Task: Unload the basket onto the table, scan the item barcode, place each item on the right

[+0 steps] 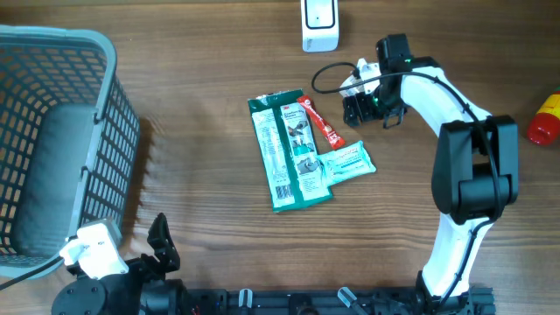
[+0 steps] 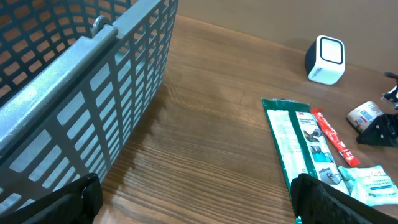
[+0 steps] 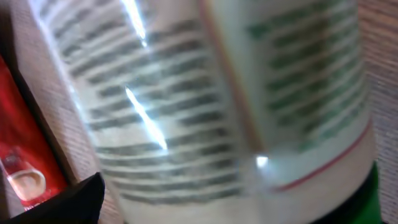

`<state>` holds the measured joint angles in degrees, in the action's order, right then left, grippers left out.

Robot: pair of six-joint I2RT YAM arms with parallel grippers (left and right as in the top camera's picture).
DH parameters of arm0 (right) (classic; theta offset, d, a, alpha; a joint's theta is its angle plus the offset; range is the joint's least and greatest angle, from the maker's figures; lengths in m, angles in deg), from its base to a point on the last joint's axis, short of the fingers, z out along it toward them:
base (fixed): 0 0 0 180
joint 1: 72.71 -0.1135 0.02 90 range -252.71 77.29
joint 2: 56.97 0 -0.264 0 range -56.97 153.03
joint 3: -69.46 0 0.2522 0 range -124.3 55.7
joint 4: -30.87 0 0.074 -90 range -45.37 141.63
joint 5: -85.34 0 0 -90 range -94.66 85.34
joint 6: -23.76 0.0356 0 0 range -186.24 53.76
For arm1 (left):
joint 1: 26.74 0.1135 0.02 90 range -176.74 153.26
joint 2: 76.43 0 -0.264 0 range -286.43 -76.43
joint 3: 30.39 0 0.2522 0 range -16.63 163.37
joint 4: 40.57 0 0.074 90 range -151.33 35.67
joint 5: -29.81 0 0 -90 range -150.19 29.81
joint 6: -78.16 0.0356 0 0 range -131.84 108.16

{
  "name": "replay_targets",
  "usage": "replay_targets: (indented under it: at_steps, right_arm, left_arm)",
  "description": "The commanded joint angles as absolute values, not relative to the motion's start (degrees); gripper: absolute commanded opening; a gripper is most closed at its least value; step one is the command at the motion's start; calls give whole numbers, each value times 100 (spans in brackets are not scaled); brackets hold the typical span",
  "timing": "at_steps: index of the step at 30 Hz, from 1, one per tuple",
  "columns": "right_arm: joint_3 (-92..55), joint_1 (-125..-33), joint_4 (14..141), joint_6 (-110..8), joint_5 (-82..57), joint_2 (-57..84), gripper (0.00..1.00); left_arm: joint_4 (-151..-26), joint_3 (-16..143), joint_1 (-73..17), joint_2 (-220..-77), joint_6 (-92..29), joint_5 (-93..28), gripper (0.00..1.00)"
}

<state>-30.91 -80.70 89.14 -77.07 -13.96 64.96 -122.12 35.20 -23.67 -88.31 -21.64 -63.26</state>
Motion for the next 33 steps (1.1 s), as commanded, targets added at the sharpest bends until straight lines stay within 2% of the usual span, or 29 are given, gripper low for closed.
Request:
replay_targets:
  at_steps: [1,5,8,17,23,28,33]
  right_arm:
    - [-3406,-8101,9140,-7969,-1233,6452,95]
    - [-4158,-8101,9898,-7987,-1237,6422,98]
    - [-4756,-8099,10274,-8496,-1272,6397,100]
    - [-4791,-7906,9975,-8900,-1425,6623,100]
    - [-4785,-7487,10066,-9213,-2863,6769,100]
    - [-4785,-7524,10232,-9327,-2996,7130,100]
    - [-4785,-7498,10239,-9329,-2935,7462,94]
  left_arm:
    - [-12201,3527,-2389,-8805,-2195,-6278,100]
    - [-12201,3527,-2389,-8805,-2195,-6278,100]
    - [-12201,3527,-2389,-8805,-2195,-6278,100]
    - [-12201,3527,-2389,-8805,-2195,-6278,100]
    - [-12201,3527,-2389,-8805,-2195,-6278,100]
    - [-12201,3527,-2389,-8805,-2193,-6278,100]
    - [-12201,3527,-2389,-8805,-2195,-6278,100]
